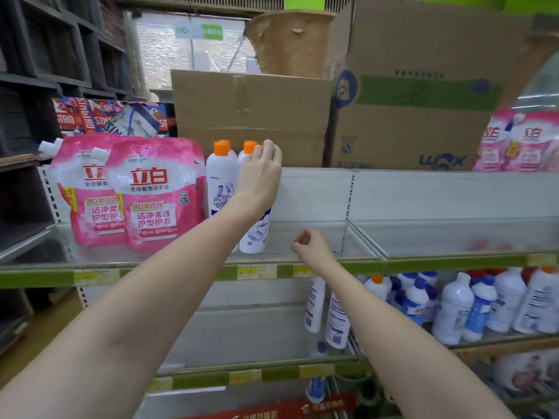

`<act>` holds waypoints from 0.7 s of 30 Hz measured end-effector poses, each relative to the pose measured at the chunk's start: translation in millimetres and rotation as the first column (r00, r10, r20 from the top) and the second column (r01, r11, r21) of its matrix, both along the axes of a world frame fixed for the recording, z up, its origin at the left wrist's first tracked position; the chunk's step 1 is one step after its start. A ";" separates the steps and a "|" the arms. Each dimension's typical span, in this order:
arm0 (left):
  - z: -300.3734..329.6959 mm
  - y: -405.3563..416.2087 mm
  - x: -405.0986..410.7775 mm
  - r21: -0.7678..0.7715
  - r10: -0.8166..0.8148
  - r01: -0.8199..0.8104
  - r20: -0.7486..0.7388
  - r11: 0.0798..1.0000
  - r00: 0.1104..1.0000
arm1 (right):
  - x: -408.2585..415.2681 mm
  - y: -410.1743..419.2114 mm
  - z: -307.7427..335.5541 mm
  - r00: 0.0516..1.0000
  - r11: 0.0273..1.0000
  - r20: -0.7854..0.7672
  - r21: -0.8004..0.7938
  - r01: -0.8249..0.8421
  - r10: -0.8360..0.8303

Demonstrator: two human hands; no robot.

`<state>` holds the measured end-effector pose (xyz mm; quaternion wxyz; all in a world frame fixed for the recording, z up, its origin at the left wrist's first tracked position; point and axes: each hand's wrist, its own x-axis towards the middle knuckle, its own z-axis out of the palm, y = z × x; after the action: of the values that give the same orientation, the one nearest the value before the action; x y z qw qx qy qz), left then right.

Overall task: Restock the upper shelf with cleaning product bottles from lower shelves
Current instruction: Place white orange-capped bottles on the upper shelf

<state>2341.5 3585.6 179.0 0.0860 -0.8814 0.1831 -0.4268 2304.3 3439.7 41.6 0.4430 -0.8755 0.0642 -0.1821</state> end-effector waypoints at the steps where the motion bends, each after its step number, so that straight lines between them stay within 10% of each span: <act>1: 3.1 0.0 -3.6 -0.008 0.026 -0.026 -0.053 1.000 0.998 | -1.9 -2.3 -0.4 1.000 1.000 -0.001 -0.008 0.008 -0.008; 9: 6.6 26.2 5.3 -0.126 -0.065 0.042 -0.183 0.991 0.981 | 5.5 34.7 3.9 1.000 1.000 0.008 -0.017 -0.015 0.016; 21: -41.3 29.2 -2.8 0.095 -0.203 0.220 -0.158 0.971 0.966 | 7.8 63.8 -2.0 0.999 0.999 0.049 0.048 -0.013 0.010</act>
<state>2338.7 3614.9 137.7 0.0756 -0.8797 0.3058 -0.3563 2312.1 3503.4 39.6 0.4665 -0.8602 0.0528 -0.1991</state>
